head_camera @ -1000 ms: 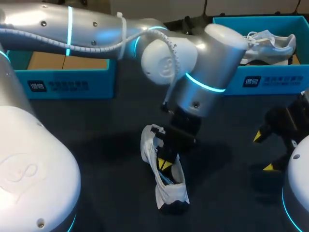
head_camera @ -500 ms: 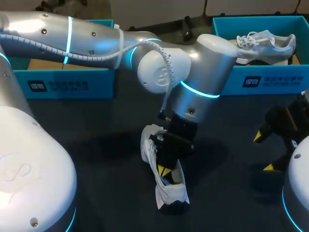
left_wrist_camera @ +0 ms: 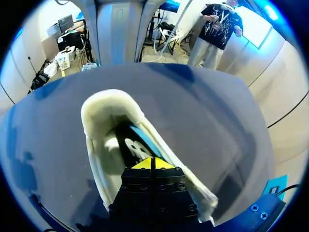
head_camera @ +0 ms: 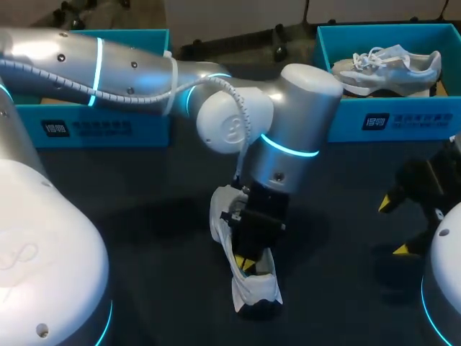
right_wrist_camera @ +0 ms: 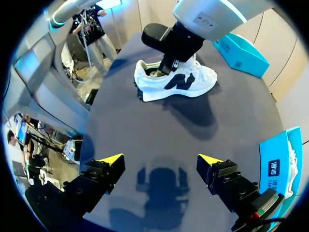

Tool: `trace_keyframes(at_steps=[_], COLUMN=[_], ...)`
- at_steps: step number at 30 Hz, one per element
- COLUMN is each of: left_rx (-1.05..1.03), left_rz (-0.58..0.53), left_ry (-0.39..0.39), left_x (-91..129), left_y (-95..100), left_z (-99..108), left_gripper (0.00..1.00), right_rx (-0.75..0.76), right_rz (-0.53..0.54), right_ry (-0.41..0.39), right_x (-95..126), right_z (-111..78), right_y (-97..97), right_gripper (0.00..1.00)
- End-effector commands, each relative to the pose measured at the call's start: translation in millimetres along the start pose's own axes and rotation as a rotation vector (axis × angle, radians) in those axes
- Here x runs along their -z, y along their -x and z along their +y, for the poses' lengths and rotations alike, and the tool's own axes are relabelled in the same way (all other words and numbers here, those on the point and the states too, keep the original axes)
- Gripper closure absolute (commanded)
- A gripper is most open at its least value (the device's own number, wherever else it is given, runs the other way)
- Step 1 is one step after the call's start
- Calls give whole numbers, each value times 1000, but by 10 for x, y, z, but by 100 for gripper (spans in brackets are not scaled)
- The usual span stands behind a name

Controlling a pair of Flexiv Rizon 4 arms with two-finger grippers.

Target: Take the shoe out of the shoebox, open the shoe tongue, remove and reinsert the insole, then place the shoe into the shoebox

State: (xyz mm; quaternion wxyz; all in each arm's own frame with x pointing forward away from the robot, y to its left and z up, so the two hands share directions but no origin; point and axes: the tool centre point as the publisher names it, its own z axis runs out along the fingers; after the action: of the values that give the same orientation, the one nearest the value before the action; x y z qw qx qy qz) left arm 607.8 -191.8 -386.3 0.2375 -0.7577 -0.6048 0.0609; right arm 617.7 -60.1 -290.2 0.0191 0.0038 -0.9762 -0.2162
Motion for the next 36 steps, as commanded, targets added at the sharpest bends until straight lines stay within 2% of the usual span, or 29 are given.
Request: trace_keyframes(at_steps=[1,5,8,15,20,24,30,31,36], left_rx=[5,27,67,88,109,127,150,162,198], left_rz=[-20,-41,-65,-87,-37,7,30,29,-8], left_ry=[10,29,77,75,63,47,64,68,77], left_x=[-159,-218,-239,67,114,69,-57,-154,-353], left_y=[62,78,78,9,-8,-11,-11,0,11], left_z=[23,46,58,4,-54,-54,-92,-77,-12], left_gripper=[100,100,100,100,100,100,100,100,100], right_rx=[-1,-1,-1,-1,-1,-1,-1,-1,-1], right_rz=[-1,-1,-1,-1,-1,-1,-1,-1,-1], right_ry=[-4,-4,-4,-4,-4,-4,-4,-4,-4], right_x=[-8,-8,-8,-8,-8,-8,-8,-8,-8], right_z=[3,3,3,3,3,3,3,3,3], right_y=[-6,-6,-6,-6,-6,-6,-6,-6,-6], right_gripper=[0,0,0,0,0,0,0,0,0])
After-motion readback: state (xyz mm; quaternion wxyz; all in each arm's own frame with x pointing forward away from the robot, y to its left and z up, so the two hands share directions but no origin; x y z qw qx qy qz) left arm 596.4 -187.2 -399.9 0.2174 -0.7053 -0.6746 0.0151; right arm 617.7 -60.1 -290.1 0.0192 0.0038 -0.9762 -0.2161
